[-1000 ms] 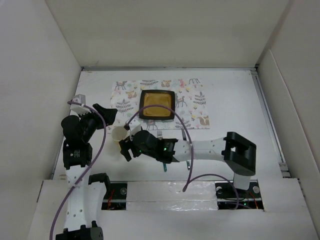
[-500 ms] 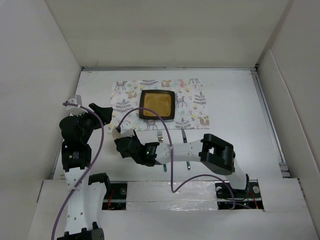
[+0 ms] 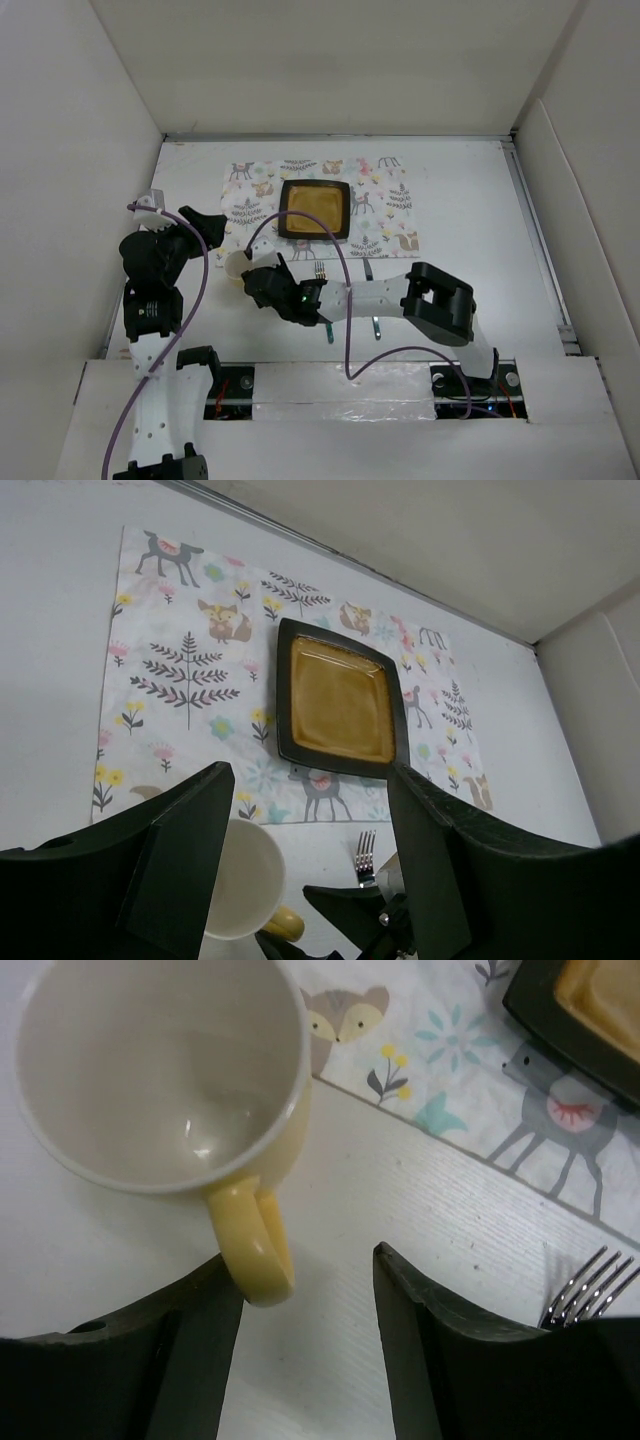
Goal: Set the dinner table for one person
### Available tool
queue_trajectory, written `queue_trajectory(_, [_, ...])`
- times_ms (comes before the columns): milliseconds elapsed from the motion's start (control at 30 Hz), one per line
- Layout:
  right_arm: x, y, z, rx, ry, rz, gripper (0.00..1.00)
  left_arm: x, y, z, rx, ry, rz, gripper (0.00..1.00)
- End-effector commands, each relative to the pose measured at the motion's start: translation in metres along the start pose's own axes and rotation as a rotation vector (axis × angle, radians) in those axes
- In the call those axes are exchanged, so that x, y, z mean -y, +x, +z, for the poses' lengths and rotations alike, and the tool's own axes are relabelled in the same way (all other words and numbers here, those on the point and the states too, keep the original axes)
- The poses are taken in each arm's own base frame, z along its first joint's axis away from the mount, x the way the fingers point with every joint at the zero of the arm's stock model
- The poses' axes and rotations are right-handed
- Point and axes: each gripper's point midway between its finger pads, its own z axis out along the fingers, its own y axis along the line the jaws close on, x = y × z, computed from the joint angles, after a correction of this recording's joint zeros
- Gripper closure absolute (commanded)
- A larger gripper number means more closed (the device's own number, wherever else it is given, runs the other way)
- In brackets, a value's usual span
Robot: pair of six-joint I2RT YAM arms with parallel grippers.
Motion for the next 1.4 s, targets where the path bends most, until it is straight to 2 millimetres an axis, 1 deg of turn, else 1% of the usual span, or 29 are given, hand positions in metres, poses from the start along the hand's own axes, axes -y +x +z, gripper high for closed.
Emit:
queue_trajectory(0, [-0.024, -0.048, 0.001, 0.127, -0.081, 0.017, 0.41, 0.014, -0.019, -0.004, 0.057, 0.046, 0.033, 0.41])
queue_trajectory(100, [-0.022, -0.055, 0.007, 0.141, -0.103, -0.010, 0.40, 0.013, -0.018, -0.002, 0.048, 0.041, 0.032, 0.41])
queue_trajectory(133, [-0.027, -0.056, 0.006, 0.147, -0.131, -0.026, 0.40, 0.013, -0.018, -0.003, 0.050, 0.042, 0.033, 0.41])
queue_trajectory(167, [-0.028, -0.053, 0.010, 0.137, -0.171, -0.027, 0.40, 0.012, -0.017, -0.003, 0.048, 0.041, 0.032, 0.41])
queue_trajectory(200, [-0.026, -0.055, 0.014, 0.141, -0.190, -0.022, 0.41, 0.013, -0.019, -0.004, 0.056, 0.040, 0.036, 0.41])
queue_trajectory(233, [-0.031, -0.053, 0.012, 0.136, -0.223, -0.030, 0.41, 0.013, -0.019, -0.004, 0.056, 0.040, 0.035, 0.41])
queue_trajectory(367, [-0.035, -0.045, 0.013, 0.111, -0.270, -0.031, 0.51, 0.012, -0.018, -0.002, 0.049, 0.040, 0.032, 0.41])
queue_trajectory(400, [-0.035, -0.042, 0.015, 0.103, -0.269, -0.037, 0.54, 0.013, -0.018, -0.003, 0.053, 0.042, 0.034, 0.41])
queue_trajectory(433, [-0.035, -0.041, 0.015, 0.099, -0.268, -0.038, 0.61, 0.013, -0.018, -0.003, 0.054, 0.042, 0.033, 0.41])
queue_trajectory(467, [-0.032, -0.040, 0.016, 0.098, -0.250, -0.035, 0.74, 0.013, -0.018, -0.003, 0.051, 0.042, 0.034, 0.41])
queue_trajectory(533, [-0.030, -0.043, 0.014, 0.094, -0.241, -0.021, 0.96, 0.012, -0.017, -0.001, 0.044, 0.040, 0.032, 0.41])
queue_trajectory(567, [-0.031, -0.044, 0.013, 0.094, -0.244, -0.021, 1.00, 0.013, -0.017, -0.002, 0.048, 0.044, 0.033, 0.41])
queue_trajectory(667, [-0.024, -0.062, -0.006, 0.120, -0.250, 0.003, 1.00, 0.012, -0.015, -0.002, 0.045, 0.046, 0.033, 0.41])
queue_trajectory(700, [-0.018, -0.079, -0.012, 0.159, -0.254, 0.031, 1.00, 0.012, -0.014, -0.002, 0.039, 0.050, 0.031, 0.41])
queue_trajectory(733, [-0.014, -0.107, -0.036, 0.220, -0.280, 0.059, 1.00, 0.012, -0.013, -0.001, 0.035, 0.051, 0.032, 0.41])
queue_trajectory(767, [0.005, -0.114, -0.036, 0.238, -0.262, 0.077, 1.00, 0.014, -0.014, -0.002, 0.040, 0.059, 0.035, 0.41])
queue_trajectory(833, [0.028, -0.141, -0.050, 0.291, -0.247, 0.103, 1.00, 0.015, -0.011, -0.003, 0.035, 0.070, 0.035, 0.41])
queue_trajectory(867, [0.047, -0.160, -0.066, 0.334, -0.231, 0.128, 1.00, 0.014, -0.009, -0.003, 0.026, 0.070, 0.033, 0.41])
queue_trajectory(900, [0.077, -0.173, -0.065, 0.355, -0.183, 0.158, 1.00, 0.014, -0.007, -0.002, 0.019, 0.072, 0.034, 0.41])
queue_trajectory(967, [0.114, -0.187, -0.072, 0.396, -0.130, 0.192, 1.00, 0.015, -0.007, -0.001, 0.017, 0.080, 0.035, 0.41])
queue_trajectory(1000, [0.151, -0.195, -0.065, 0.416, -0.065, 0.221, 1.00, 0.018, -0.007, -0.002, 0.015, 0.098, 0.037, 0.41])
queue_trajectory(1067, [0.190, -0.202, -0.062, 0.438, 0.004, 0.249, 1.00, 0.018, -0.005, -0.002, 0.013, 0.102, 0.032, 0.41])
queue_trajectory(1100, [0.229, -0.204, -0.056, 0.451, 0.077, 0.274, 1.00, 0.018, -0.005, -0.001, 0.007, 0.101, 0.032, 0.41])
queue_trajectory(1167, [0.266, -0.208, -0.053, 0.470, 0.147, 0.298, 1.00, 0.018, -0.003, 0.000, 0.001, 0.102, 0.028, 0.43])
queue_trajectory(1200, [0.317, -0.215, -0.045, 0.497, 0.238, 0.333, 1.00, 0.020, -0.001, -0.001, -0.002, 0.118, 0.025, 0.43])
queue_trajectory(1233, [0.319, -0.215, -0.045, 0.497, 0.245, 0.335, 1.00, 0.020, -0.002, -0.001, -0.001, 0.119, 0.026, 0.43])
queue_trajectory(1267, [0.334, -0.207, -0.034, 0.473, 0.283, 0.336, 1.00, 0.021, -0.002, -0.001, -0.001, 0.119, 0.027, 0.43])
queue_trajectory(1300, [0.365, -0.218, -0.035, 0.493, 0.335, 0.353, 1.00, 0.019, -0.002, 0.001, -0.007, 0.114, 0.025, 0.43])
queue_trajectory(1367, [0.388, -0.219, -0.026, 0.486, 0.374, 0.359, 1.00, 0.019, 0.000, 0.002, -0.018, 0.119, 0.025, 0.44])
